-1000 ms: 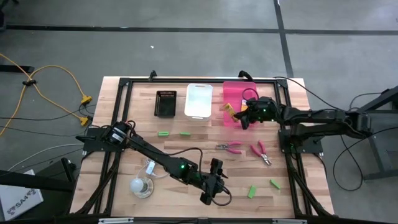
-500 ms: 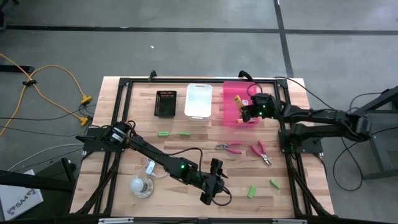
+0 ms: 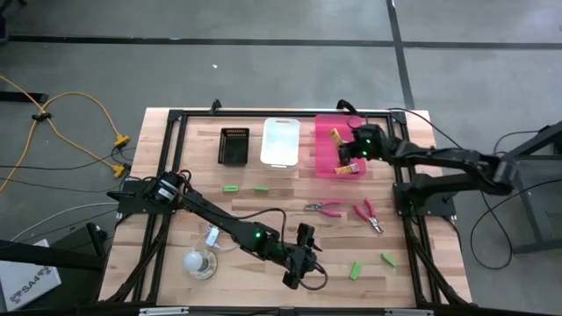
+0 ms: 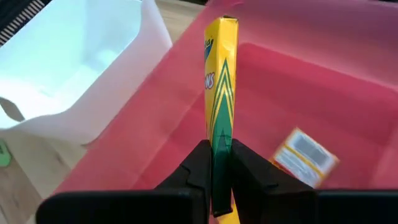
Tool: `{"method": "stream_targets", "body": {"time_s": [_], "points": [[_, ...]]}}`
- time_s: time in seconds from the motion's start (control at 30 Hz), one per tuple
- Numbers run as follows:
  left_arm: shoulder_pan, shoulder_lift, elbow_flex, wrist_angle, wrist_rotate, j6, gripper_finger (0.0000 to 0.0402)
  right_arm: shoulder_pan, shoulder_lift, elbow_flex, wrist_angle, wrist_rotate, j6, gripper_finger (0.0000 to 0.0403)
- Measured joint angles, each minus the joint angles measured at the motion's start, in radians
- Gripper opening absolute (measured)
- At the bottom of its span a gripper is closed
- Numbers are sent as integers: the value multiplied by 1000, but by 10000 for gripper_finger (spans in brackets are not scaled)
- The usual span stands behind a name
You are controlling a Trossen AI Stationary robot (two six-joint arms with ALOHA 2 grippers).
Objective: Pick & Place School Supplies
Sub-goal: Put the crayon box into the pink bin, then put the left pink hole puncher into the white bin
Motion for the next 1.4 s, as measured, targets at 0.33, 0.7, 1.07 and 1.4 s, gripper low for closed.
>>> {"method": "stream_targets", "body": {"time_s": [0.33, 0.7, 1.07, 1.4], "points": [[1, 0, 0, 0, 0, -1, 239, 15, 277, 247, -220, 89, -16, 35], [1, 0, 0, 0, -1, -4, 239, 29, 336, 272, -241, 73, -10, 35], [1, 0, 0, 0, -1, -4, 239, 26, 336, 272, -240, 93, -18, 78], [1, 0, 0, 0, -1, -4, 239, 26, 335, 272, -237, 218, -92, 132]]}}
